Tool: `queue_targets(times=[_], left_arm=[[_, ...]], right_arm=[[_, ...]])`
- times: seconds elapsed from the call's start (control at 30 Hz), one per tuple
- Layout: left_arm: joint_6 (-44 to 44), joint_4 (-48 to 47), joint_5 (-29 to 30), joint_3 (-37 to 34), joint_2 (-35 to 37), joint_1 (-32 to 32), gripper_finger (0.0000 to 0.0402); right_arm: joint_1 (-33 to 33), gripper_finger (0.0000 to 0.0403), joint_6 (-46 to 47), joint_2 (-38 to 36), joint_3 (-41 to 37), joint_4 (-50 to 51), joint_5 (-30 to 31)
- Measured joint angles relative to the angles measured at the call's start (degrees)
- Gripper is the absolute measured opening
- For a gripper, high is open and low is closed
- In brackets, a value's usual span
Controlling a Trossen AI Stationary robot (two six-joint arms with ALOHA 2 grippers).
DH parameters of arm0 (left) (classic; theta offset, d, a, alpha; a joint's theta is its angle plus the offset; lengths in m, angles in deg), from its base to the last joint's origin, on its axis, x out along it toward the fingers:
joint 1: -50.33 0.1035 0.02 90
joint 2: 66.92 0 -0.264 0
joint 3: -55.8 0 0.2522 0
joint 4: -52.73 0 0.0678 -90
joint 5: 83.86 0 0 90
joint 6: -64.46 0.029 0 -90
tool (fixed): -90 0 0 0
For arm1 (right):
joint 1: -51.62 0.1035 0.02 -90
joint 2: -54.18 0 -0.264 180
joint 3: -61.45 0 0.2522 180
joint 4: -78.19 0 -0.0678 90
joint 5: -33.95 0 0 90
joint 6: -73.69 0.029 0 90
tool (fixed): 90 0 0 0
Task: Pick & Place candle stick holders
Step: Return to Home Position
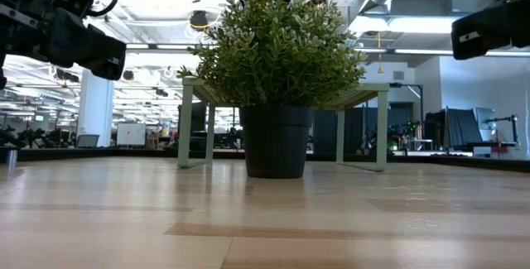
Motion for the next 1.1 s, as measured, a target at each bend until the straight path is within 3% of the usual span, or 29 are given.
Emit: queue_targets(times=[0.37, 0.87, 1.1], left_arm=[[-0.14, 0.46, -0.02, 0.0, 0.0, -0.02, 0.0013], [-0.15, 0.7, 0.0, 0.0, 0.32, -0.02, 0.0013], [-0.15, 0.76, 0.0, 0.02, 6.83, -0.02, 0.0013]], right_arm=[[0.0, 0.0, 9.59, 0.16, 0.0, 0.87, 0.0], [0.0, 0.0, 9.83, 0.17, 0.0, 0.87, -0.02], [0.0, 0.0, 9.83, 0.2, 0.0, 0.87, 0.0]])
